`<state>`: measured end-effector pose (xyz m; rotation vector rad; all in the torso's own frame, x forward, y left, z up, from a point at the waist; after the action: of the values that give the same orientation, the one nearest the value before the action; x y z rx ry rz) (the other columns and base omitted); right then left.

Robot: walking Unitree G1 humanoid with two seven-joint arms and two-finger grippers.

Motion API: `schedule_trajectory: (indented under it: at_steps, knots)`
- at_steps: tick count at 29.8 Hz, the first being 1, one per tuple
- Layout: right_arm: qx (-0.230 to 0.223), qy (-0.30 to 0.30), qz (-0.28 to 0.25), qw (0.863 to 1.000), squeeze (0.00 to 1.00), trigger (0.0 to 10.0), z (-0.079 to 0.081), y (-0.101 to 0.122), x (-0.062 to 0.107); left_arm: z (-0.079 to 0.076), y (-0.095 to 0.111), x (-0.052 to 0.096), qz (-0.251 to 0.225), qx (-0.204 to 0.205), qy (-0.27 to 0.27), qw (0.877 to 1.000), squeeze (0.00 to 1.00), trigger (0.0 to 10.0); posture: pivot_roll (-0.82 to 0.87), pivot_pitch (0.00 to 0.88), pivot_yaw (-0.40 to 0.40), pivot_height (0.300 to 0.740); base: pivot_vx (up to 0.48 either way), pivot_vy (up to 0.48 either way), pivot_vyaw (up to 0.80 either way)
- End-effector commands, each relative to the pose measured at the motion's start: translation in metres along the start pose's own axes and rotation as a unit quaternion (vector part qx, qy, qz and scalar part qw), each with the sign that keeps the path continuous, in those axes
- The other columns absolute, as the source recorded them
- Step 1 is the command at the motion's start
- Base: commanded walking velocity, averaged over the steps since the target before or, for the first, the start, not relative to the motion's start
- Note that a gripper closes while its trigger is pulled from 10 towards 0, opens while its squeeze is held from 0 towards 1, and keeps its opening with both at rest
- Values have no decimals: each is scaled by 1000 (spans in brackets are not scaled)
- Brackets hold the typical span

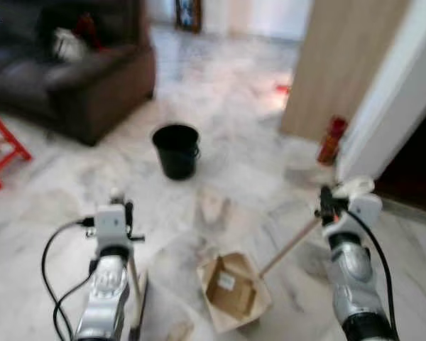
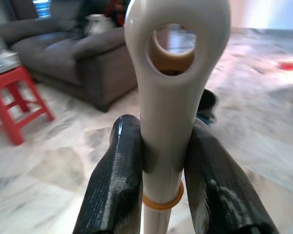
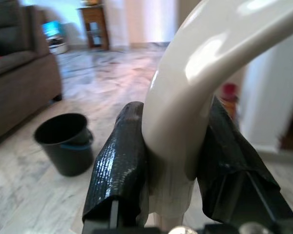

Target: Sweep floor

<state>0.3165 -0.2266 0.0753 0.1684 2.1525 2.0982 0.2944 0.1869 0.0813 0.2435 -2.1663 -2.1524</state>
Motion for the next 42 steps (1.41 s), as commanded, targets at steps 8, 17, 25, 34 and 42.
schedule_trajectory:
  at_steps: [8, 17, 25, 34, 42]
  knots:
    - [-9, 17, -38, 999, 0, 10000, 10, 17, -7, 3, 6, -1, -17, -1, 1, 1000, 0, 10000, -16, 0, -50, 740, 304, 0, 461]
    - [-35, 9, -35, 999, 0, 10000, 12, 20, -11, 3, 7, -1, -18, 0, 2, 1000, 0, 10000, -13, 0, -55, 740, 306, 0, 163]
    - [-51, 4, -20, 999, 0, 10000, 11, 17, -13, 4, 7, -1, -17, 0, 5, 1000, 0, 10000, -11, 0, -57, 740, 306, 0, -200]
    - [-51, 5, -20, 999, 0, 10000, 13, 16, -12, 4, 7, -1, -16, 1, 4, 1000, 0, 10000, -10, 0, -56, 740, 307, 0, -353]
    - [-53, 6, -20, 998, 0, 10000, 14, 17, -12, 4, 8, -2, -18, 1, 6, 1000, 0, 10000, -9, 0, -57, 740, 305, 0, 0]
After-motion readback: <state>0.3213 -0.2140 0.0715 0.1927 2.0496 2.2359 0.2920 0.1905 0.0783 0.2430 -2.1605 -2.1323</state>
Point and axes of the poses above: a point about 5 cm out from each wrist's last joint towards the gripper, its own x axis pointing back from the gripper into the wrist, its own y axis along the axis of the wrist's last joint, z = x × y, the point moved 1 cm from there along -x, pointing out of the wrist towards the gripper, and after that the axes turned 6 degrees about x, right-handed, at the moved point
